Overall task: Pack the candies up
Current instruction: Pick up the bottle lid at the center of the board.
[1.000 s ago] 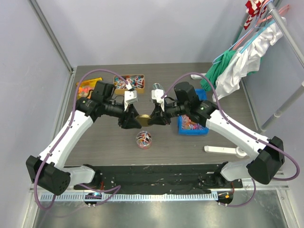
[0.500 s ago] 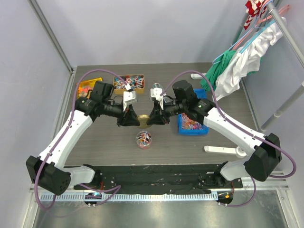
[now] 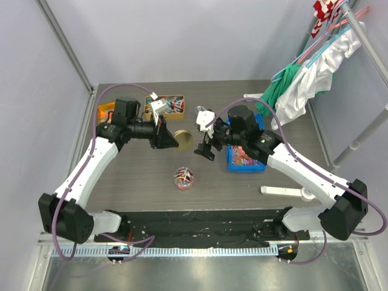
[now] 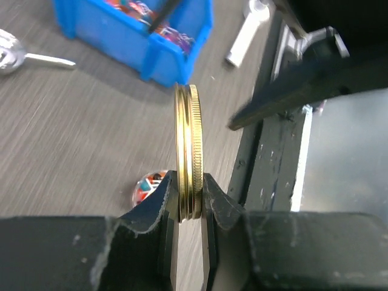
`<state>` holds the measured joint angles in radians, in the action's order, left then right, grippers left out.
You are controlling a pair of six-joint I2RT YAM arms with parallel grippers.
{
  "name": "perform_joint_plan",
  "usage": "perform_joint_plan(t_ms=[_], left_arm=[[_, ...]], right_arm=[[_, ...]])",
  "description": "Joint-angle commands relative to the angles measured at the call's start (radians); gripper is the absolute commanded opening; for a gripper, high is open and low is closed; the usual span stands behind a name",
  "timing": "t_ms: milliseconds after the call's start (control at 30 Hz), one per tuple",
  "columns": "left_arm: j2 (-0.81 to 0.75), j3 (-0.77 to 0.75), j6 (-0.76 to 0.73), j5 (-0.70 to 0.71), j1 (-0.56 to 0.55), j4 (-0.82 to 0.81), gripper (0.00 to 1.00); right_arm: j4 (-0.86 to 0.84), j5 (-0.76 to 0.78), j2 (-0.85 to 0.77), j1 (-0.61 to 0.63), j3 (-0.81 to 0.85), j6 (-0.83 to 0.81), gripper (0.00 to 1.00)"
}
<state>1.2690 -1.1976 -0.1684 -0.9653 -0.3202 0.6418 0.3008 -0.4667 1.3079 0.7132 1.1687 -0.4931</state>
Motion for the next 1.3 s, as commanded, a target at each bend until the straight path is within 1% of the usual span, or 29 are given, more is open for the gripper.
perform_joint_plan(t_ms=[0, 67, 167, 200, 267, 300, 467, 733, 1067, 1267], left_arm=[[0.082, 0.007, 0.268, -0.042, 0.079, -0.172, 0.00], [0.124, 0.000, 0.294, -0.050, 0.098, -0.182, 0.00], [0.153, -0.002, 0.334, -0.017, 0.102, -0.189, 0.00], [0.159, 0.000, 0.355, -0.009, 0.104, -0.195, 0.00], [0.165, 0.000, 0.363, -0.013, 0.107, -0.200, 0.00], [0.167, 0.001, 0.369, -0.013, 0.107, -0.202, 0.01], [0.168, 0.006, 0.382, -0.019, 0.110, -0.208, 0.00], [0.181, 0.020, 0.379, -0.058, 0.112, -0.212, 0.01], [0.168, 0.029, 0.371, -0.069, 0.110, -0.211, 0.01], [0.168, 0.035, 0.368, -0.067, 0.112, -0.212, 0.01]], right_arm=[[-0.115, 0.146, -0.048, 0.031, -0.053, -0.058, 1.00], [-0.147, 0.212, -0.044, 0.049, -0.076, -0.055, 1.00], [-0.212, 0.327, -0.010, 0.112, -0.084, -0.053, 1.00], [-0.245, 0.409, 0.000, 0.149, -0.084, -0.056, 1.00], [-0.272, 0.494, 0.045, 0.175, -0.069, -0.055, 1.00], [-0.276, 0.505, 0.063, 0.192, -0.063, -0.044, 1.00], [-0.292, 0.536, 0.146, 0.212, -0.023, -0.019, 1.00], [-0.293, 0.594, 0.185, 0.215, 0.031, -0.019, 1.00], [-0.213, 0.536, 0.249, 0.216, 0.138, 0.004, 1.00], [-0.207, 0.533, 0.280, 0.221, 0.163, 0.013, 1.00]])
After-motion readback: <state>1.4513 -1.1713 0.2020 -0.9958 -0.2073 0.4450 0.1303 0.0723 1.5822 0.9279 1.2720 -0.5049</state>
